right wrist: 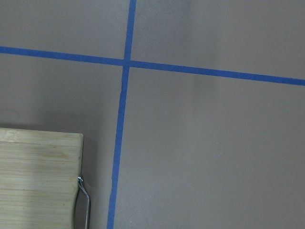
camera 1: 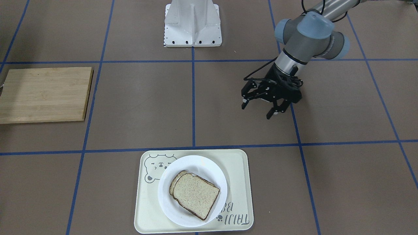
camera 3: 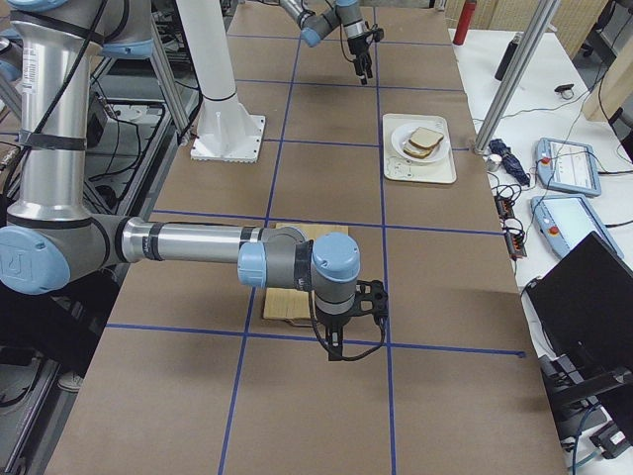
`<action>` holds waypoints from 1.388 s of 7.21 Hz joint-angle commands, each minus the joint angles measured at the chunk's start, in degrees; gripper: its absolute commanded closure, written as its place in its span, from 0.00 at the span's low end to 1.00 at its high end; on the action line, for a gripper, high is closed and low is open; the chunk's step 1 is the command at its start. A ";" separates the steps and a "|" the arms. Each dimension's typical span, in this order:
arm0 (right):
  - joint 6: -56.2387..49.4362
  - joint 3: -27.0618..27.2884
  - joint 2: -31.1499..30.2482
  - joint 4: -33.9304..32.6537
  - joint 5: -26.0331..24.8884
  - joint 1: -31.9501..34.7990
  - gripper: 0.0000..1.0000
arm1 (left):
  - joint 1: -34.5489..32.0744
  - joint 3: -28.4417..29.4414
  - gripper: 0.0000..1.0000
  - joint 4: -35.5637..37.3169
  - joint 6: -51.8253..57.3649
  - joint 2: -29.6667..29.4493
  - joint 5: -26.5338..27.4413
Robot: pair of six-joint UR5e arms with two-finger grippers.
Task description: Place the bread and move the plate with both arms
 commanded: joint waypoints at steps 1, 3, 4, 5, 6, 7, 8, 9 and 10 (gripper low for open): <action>0.03 -0.16 -0.07 -0.06 0.09 0.00 0.00 | -9.16 -2.08 0.02 16.33 25.99 2.60 -1.16; 0.29 -0.34 -0.16 -0.06 0.17 0.00 0.00 | -18.56 -1.99 0.02 25.30 46.49 4.19 -1.50; 0.47 -0.69 -0.25 0.03 0.17 0.00 0.00 | -22.61 -1.91 0.02 31.89 54.07 3.84 -1.77; 0.47 -0.60 -0.25 0.11 0.26 0.00 0.00 | -26.39 -1.56 0.02 33.00 57.28 4.36 -4.64; 0.55 -0.69 -0.16 0.11 0.26 0.00 0.00 | -31.30 1.23 0.02 33.10 58.79 7.41 -10.24; 0.55 -0.95 -0.16 0.11 0.26 0.00 0.00 | -36.23 4.48 0.02 32.66 63.50 9.18 -13.43; 0.47 -0.95 -0.25 0.11 0.26 0.00 0.00 | -39.41 7.21 0.02 33.01 69.55 11.72 -16.33; 0.47 -0.95 -0.25 0.11 0.35 0.00 0.00 | -41.01 6.97 0.02 32.40 69.35 15.92 -18.01; 0.47 -0.95 -0.25 0.11 0.26 0.00 0.00 | -41.37 7.32 0.02 32.66 69.00 17.88 -17.94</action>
